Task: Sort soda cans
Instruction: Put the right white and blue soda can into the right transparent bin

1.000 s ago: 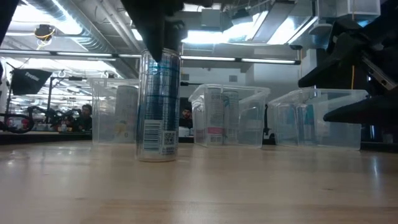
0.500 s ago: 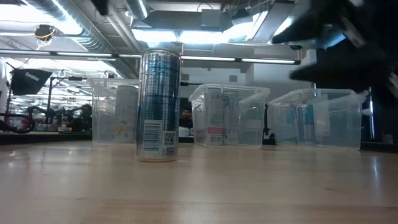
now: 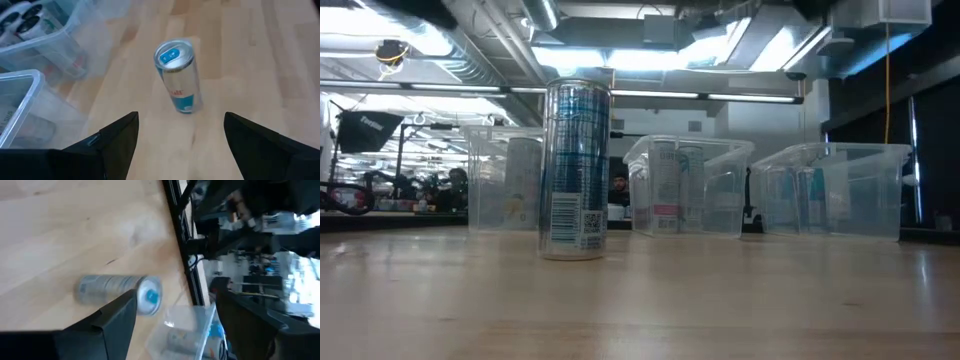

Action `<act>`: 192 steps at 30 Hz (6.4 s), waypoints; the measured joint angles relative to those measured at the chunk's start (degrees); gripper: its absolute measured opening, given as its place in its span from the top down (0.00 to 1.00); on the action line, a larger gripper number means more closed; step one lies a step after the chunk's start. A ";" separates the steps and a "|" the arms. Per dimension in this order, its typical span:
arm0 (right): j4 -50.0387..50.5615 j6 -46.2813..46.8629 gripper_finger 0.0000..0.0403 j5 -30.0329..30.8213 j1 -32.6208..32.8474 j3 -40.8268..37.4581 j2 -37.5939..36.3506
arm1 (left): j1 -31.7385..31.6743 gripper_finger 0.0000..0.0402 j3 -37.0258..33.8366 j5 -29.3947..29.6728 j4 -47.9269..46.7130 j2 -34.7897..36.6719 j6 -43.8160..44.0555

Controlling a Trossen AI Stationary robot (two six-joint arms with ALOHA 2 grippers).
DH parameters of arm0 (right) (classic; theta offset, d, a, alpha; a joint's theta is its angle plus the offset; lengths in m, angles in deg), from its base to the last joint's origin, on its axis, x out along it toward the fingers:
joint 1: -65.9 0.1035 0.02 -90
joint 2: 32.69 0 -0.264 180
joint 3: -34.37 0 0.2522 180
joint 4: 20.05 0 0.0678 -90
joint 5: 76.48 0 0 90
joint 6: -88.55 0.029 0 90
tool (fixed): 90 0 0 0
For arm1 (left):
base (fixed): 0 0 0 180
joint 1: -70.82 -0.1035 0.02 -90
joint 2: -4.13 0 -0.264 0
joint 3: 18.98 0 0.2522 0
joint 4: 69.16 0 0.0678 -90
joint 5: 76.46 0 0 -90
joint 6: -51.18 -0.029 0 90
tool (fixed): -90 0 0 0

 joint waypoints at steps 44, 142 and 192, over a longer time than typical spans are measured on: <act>28.03 21.38 0.06 -26.35 -14.46 29.74 20.67 | -0.88 0.30 -7.19 9.13 5.29 0.24 -5.83; 60.33 28.44 0.40 4.88 -58.70 11.52 -11.02 | -0.93 0.30 -7.17 9.41 5.79 0.24 -4.33; 36.03 22.04 0.40 -10.08 -72.26 -10.88 -12.73 | -0.93 0.30 -7.17 9.41 5.77 0.24 -2.76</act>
